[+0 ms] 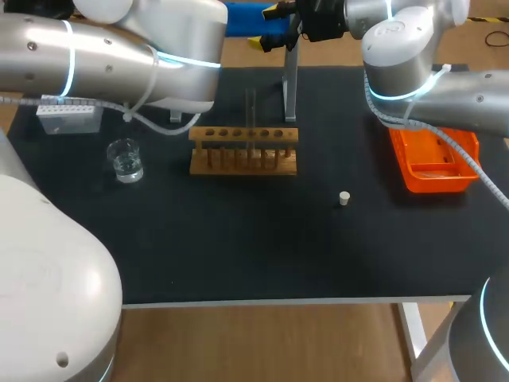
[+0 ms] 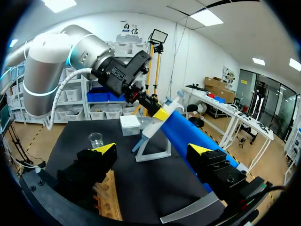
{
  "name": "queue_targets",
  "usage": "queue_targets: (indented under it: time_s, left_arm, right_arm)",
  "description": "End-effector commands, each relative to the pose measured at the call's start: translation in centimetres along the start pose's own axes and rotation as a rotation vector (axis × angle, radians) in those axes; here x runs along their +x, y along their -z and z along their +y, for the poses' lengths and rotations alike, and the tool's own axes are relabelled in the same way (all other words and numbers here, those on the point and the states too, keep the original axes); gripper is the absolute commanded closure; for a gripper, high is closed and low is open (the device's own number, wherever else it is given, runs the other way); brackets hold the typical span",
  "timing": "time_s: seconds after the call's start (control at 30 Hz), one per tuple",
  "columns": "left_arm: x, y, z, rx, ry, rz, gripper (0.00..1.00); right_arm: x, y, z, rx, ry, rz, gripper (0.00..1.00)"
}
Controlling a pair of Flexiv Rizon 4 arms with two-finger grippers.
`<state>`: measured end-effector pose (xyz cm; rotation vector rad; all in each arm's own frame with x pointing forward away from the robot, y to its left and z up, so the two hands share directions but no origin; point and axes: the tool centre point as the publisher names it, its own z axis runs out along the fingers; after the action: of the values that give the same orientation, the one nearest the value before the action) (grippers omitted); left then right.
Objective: Invert the test tube, pick up the pipette, mount the tip to pipette, aspirate from beaker and dispense into the tube, eject the tip, return the pipette, and cap with the stopper.
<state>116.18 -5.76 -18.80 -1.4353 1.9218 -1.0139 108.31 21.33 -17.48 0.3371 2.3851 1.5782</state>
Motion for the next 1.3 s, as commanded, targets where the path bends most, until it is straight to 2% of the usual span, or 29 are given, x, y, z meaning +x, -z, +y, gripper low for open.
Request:
queue_targets:
  time_s: [0.03,0.57,0.6,0.63,0.67,0.9,1.3]
  left_arm:
    - [0.0,-0.2,0.0,-0.03,0.001,-0.006,1.0]
    - [0.3,-0.2,1.2,-0.063,0.023,-0.019,1.0]
    - [0.3,-0.1,1.3,-0.068,0.029,-0.026,0.84]
    - [0.4,0.0,1.4,-0.076,0.032,-0.04,0.48]
    - [0.4,0.1,1.5,-0.076,0.036,-0.047,0.0]
    - [0.6,1.1,1.6,-0.068,0.05,-0.054,0.0]
    - [1.3,5.2,1.1,-0.026,0.042,-0.057,0.0]
  right_arm:
    - [-0.1,0.0,0.0,0.003,0.0,0.002,0.0]
    - [-0.1,0.0,0.0,0.003,0.0,0.002,0.0]
    - [-0.1,0.0,0.0,0.003,0.0,0.002,0.0]
    - [-0.1,0.0,0.0,0.003,0.0,0.002,0.0]
    - [-0.1,0.0,0.0,0.003,0.0,0.002,0.0]
    - [-0.1,0.0,0.0,0.003,0.0,0.002,0.0]
    - [-0.1,0.0,0.0,0.003,0.0,0.002,0.0]
